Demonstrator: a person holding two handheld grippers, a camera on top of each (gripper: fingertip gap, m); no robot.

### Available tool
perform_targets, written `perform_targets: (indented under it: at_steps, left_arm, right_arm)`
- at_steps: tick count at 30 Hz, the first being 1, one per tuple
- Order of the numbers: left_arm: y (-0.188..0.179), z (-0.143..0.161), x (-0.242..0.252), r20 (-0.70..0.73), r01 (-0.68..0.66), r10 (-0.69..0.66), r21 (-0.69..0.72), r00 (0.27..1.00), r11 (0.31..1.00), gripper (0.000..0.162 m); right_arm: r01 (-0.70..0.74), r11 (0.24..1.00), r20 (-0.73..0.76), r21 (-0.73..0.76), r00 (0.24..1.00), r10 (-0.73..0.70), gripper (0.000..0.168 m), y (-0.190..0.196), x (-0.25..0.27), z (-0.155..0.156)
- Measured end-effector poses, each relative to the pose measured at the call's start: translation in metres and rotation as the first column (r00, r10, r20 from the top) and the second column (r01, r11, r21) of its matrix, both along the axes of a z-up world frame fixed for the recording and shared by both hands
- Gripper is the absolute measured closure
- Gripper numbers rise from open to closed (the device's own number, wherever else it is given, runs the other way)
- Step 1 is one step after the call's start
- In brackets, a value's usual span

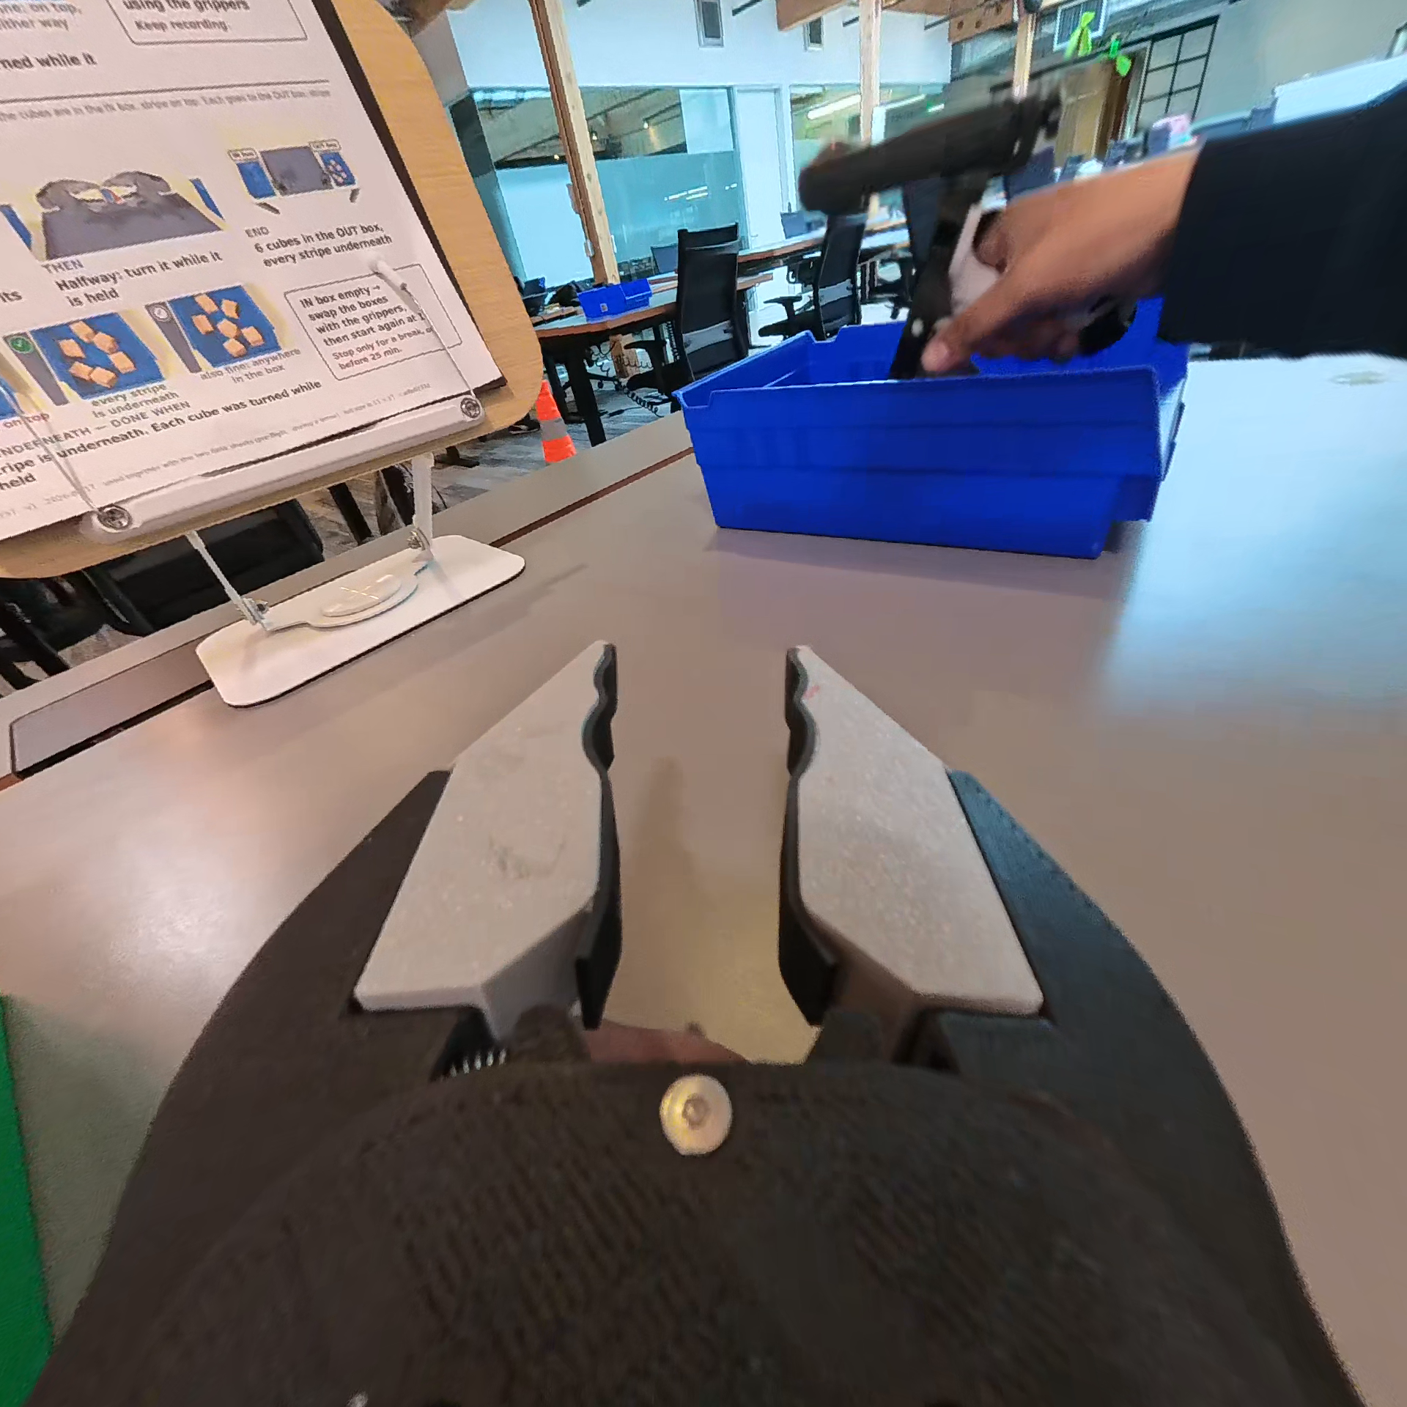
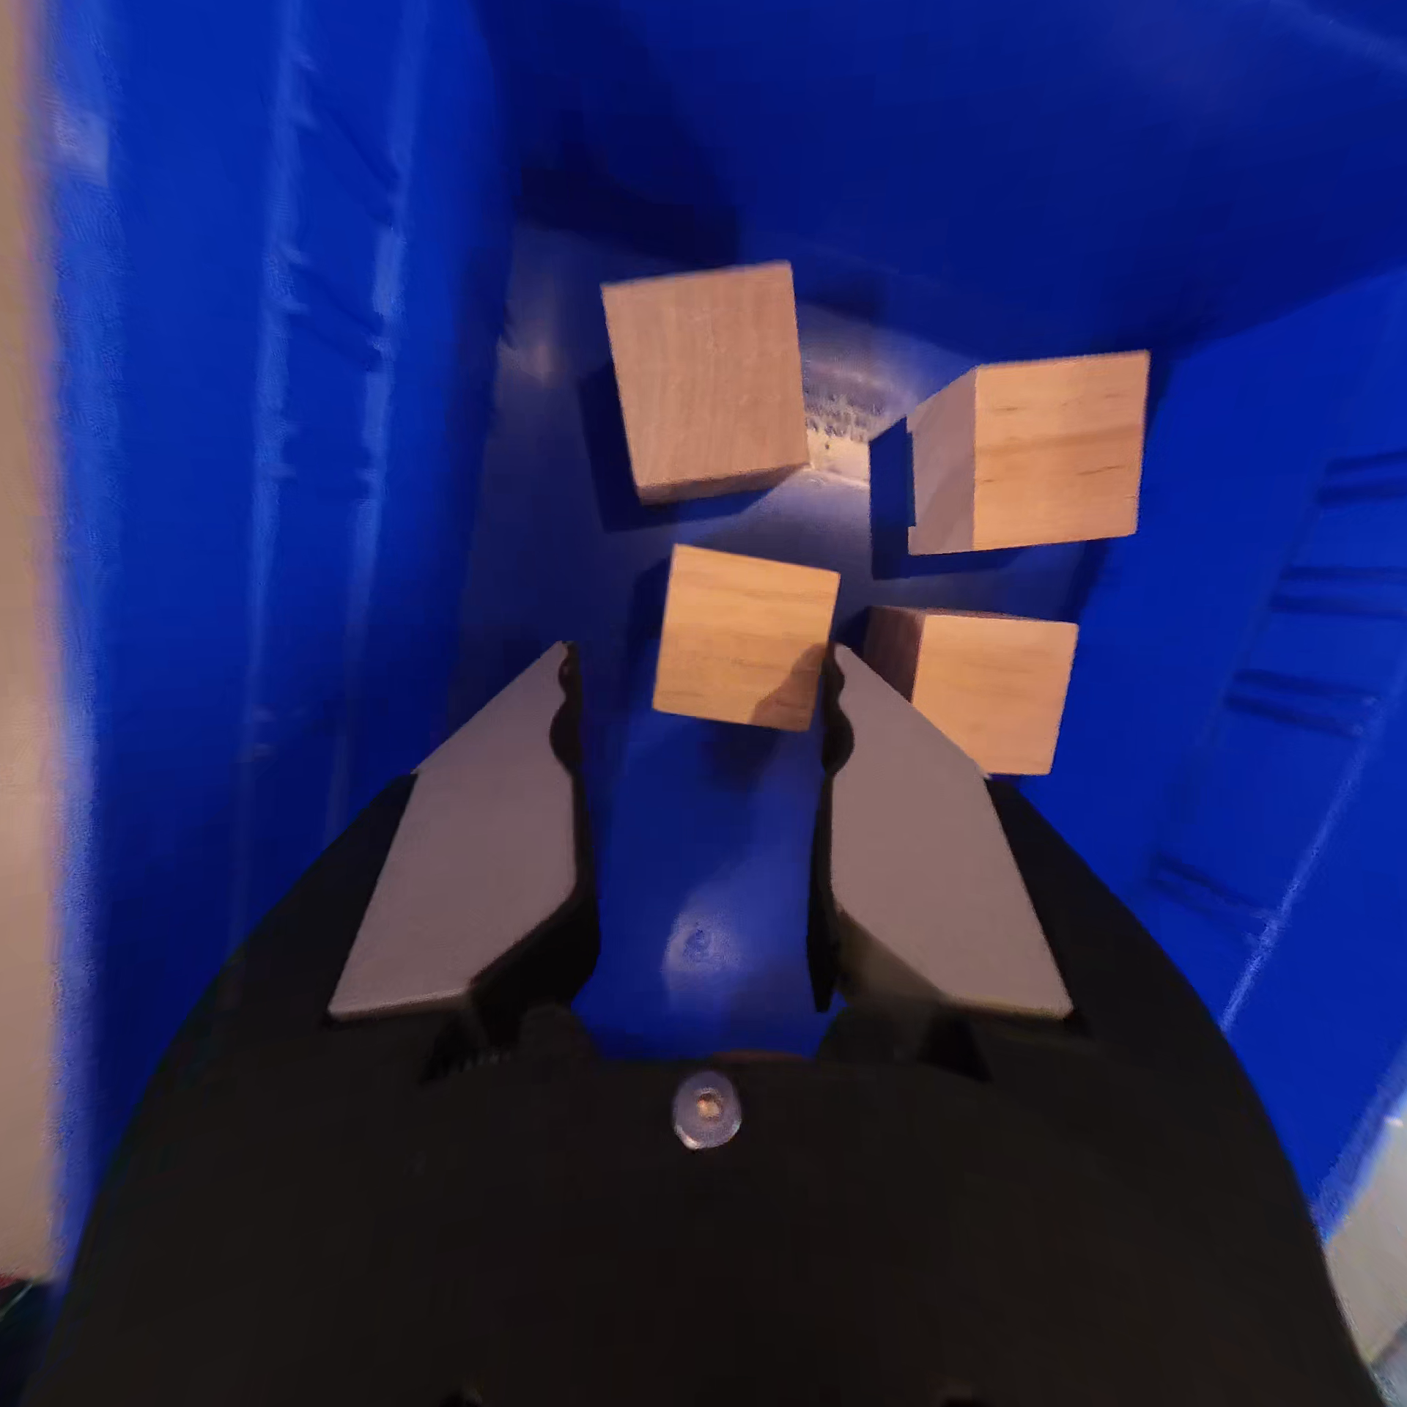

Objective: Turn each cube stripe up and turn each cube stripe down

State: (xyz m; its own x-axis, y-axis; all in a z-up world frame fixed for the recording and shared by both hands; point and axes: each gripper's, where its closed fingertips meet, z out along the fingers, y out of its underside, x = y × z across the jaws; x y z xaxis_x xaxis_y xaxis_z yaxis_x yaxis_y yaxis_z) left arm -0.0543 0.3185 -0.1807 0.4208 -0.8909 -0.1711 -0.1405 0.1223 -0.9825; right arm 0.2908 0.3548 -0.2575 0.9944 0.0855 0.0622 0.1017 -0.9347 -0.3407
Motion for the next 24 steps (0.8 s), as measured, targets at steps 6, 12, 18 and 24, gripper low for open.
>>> perform_targets:
  at_steps: [6,12,18,24]
  left_arm:
    - [-0.002,-0.001,0.003,-0.016,0.008,-0.008,0.016,1.000,1.000,0.118]
    - [0.003,-0.002,0.002,0.005,0.009,-0.008,-0.033,1.000,0.999,0.117]
    - [0.008,0.000,-0.005,0.053,-0.004,0.010,-0.112,0.999,0.994,0.114]
    - [-0.002,0.047,-0.045,-0.012,-0.121,0.120,-0.076,0.993,0.990,0.111]
  right_arm:
    - [-0.101,0.952,0.130,0.289,0.989,0.066,0.103,0.012,-0.035,0.119]
    - [-0.271,0.711,-0.012,0.648,0.931,0.366,0.104,-0.005,-0.180,0.202]
    - [-0.245,0.624,-0.229,0.742,0.783,0.579,0.099,0.005,-0.276,0.127]
    - [-0.198,0.699,-0.317,0.687,0.784,0.533,0.104,0.031,-0.276,0.049]
